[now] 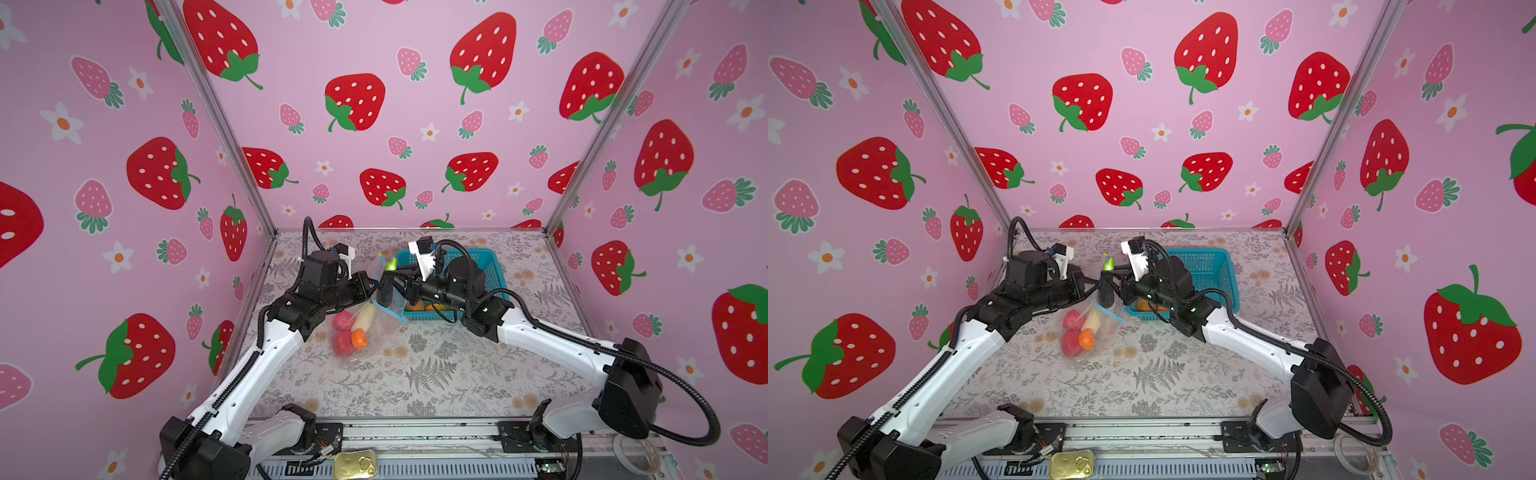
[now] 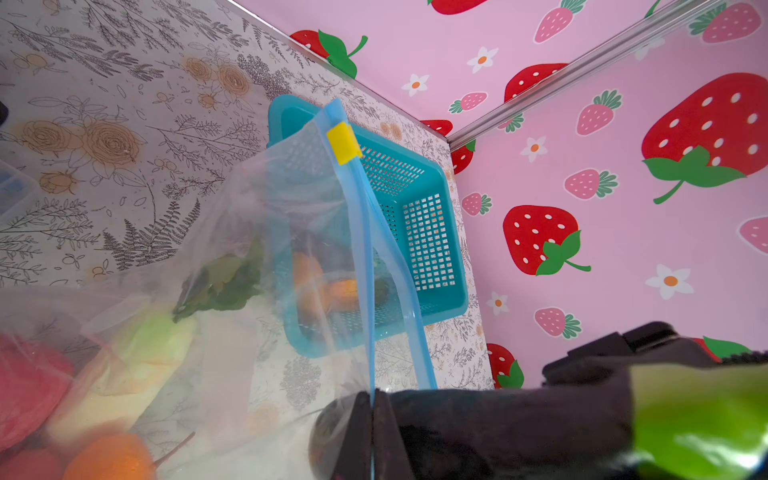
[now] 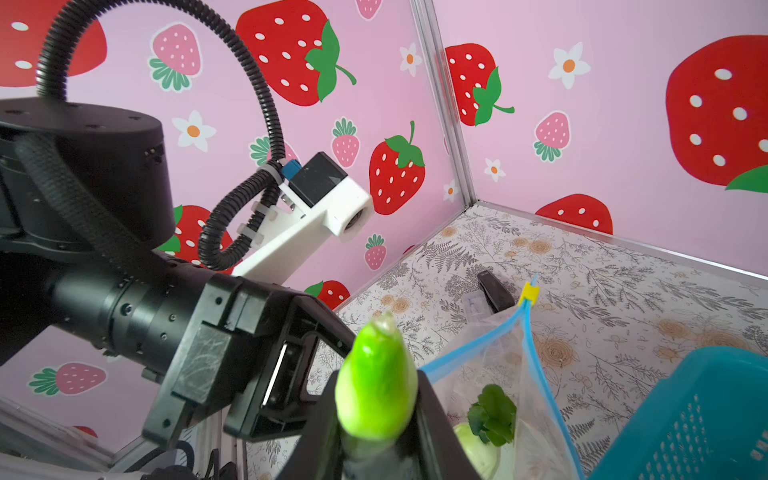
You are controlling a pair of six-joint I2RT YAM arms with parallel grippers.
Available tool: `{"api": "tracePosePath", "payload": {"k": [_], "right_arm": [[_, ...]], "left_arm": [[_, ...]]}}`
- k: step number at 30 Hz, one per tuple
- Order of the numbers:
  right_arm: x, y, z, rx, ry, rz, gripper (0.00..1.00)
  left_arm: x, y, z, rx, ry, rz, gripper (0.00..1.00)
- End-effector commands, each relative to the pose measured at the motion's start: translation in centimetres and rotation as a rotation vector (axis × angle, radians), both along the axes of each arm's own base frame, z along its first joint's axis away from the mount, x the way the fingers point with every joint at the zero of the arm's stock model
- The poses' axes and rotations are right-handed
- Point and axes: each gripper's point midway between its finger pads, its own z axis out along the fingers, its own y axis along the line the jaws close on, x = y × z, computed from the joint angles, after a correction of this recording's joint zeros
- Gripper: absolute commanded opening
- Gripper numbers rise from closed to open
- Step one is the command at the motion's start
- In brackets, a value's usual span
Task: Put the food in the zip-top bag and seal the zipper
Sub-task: 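Carry the eggplant with the right gripper over the bag opening by the left gripper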
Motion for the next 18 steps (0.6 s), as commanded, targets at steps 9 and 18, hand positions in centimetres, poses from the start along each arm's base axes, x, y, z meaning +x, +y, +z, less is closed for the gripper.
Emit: {"api": "tracePosePath", "payload": {"k": [9, 18], "right_arm": [[0.8, 0.4, -2.5, -0.042, 0.017, -0.042, 0.18], [1.5, 0.2, -3.8, -0.073, 0.015, -0.078, 0.21]], "left_arm": [[-0.7, 0.8, 2.7, -0.016, -0.062, 0.02, 0.0], [-0.8, 0.8, 2.7, -0.015, -0.066, 0.02, 0.0]]}}
